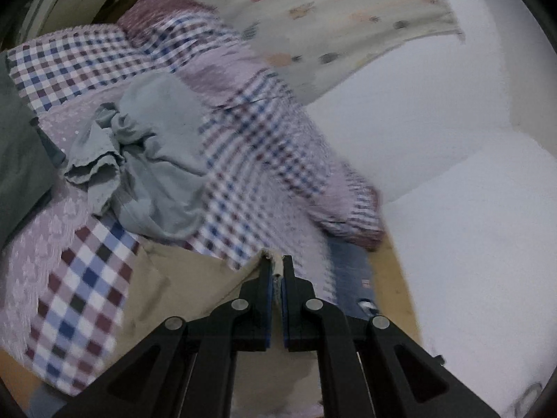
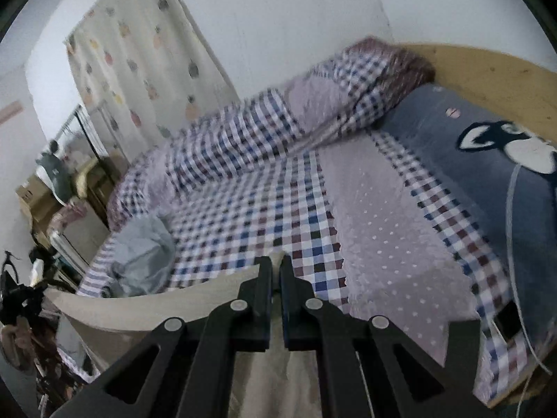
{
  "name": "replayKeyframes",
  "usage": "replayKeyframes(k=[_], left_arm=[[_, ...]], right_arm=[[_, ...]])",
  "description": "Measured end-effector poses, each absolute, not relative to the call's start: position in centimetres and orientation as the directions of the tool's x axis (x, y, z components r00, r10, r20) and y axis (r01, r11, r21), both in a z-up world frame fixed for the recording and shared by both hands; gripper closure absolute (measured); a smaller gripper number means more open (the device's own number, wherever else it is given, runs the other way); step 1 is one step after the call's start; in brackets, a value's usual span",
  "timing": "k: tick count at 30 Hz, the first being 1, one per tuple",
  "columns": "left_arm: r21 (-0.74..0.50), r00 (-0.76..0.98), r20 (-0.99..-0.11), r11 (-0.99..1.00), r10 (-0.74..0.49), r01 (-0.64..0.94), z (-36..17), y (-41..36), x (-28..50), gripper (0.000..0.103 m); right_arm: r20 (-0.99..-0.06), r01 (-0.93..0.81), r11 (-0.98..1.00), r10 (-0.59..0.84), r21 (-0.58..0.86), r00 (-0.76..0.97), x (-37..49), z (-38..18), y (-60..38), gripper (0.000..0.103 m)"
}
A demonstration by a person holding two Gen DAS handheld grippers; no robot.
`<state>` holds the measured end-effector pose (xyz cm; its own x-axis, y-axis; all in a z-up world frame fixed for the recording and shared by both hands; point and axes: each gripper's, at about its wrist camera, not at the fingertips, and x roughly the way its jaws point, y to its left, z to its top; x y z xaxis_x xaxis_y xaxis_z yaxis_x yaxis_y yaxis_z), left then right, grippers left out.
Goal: Fold clothes
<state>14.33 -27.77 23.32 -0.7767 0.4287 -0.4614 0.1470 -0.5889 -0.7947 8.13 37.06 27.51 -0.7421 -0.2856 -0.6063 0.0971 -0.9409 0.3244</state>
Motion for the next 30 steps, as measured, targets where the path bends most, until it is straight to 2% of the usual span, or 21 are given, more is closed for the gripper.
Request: replayKeyframes(k=[7,12,15,21,24,26,27,28,29,30], left_arm=[[-0.672,-0.665,-0.668,-0.655,0.334,0.346,14.1,-28.4,1.1,0.101],[-0.557,-0.562,-0.782,-0.706,0.268,0.437,7.3,-28.0,-4.9,0.1],[-0.514,-0.531,-0.814,-0.719,0.237,0.467,4.5,-28.1,-6.4,0.1],[-0.509,-0.542,-0.806,-0.746,0.238,0.43,2.5,-28.3,-6.4,0.099],[-0.519,-0.558,-0.79,-0.763,0.255,0.386,2.9,-28.4,-6.0,0.098],[-0.548,-0.579,-0.765,-0.757,0.282,0.355,3.6,-29.0,-5.3,0.092],[-0.57,-0.591,-0.749,-0.746,0.3,0.344,4.1,-29.3,-4.9,0.09],[-0.578,-0.606,-0.738,-0.741,0.296,0.342,4.6,-29.7,-4.3,0.074],[-0.58,-0.622,-0.73,-0.739,0.285,0.343,5.2,-30.0,-3.7,0.046],[-0.581,-0.648,-0.714,-0.74,0.265,0.338,5.9,-30.4,-2.7,0.035]], right_arm=[[-0.785,0.059,-0.967,-0.238,0.249,-0.572,-5.8,17.3,33.7,0.1],[-0.863,0.019,-0.974,-0.208,0.224,-0.461,-11.7,10.1,32.8,0.1],[-0.89,-0.004,-0.975,-0.201,0.222,-0.41,-13.9,6.7,32.9,0.1],[-0.914,-0.035,-0.977,-0.183,0.21,-0.362,-15.5,2.6,33.2,0.098],[-0.91,-0.083,-0.976,-0.155,0.201,-0.386,-15.2,2.5,34.0,0.082],[-0.897,-0.119,-0.975,-0.121,0.188,-0.425,-14.4,3.5,35.0,0.066],[-0.889,-0.136,-0.974,-0.104,0.182,-0.446,-13.9,4.2,35.4,0.062],[-0.88,-0.137,-0.974,-0.099,0.182,-0.465,-13.1,4.8,35.5,0.059],[-0.869,-0.124,-0.975,-0.104,0.186,-0.484,-12.2,5.6,35.3,0.056],[-0.858,-0.112,-0.976,-0.109,0.189,-0.503,-11.3,6.3,35.1,0.055]])
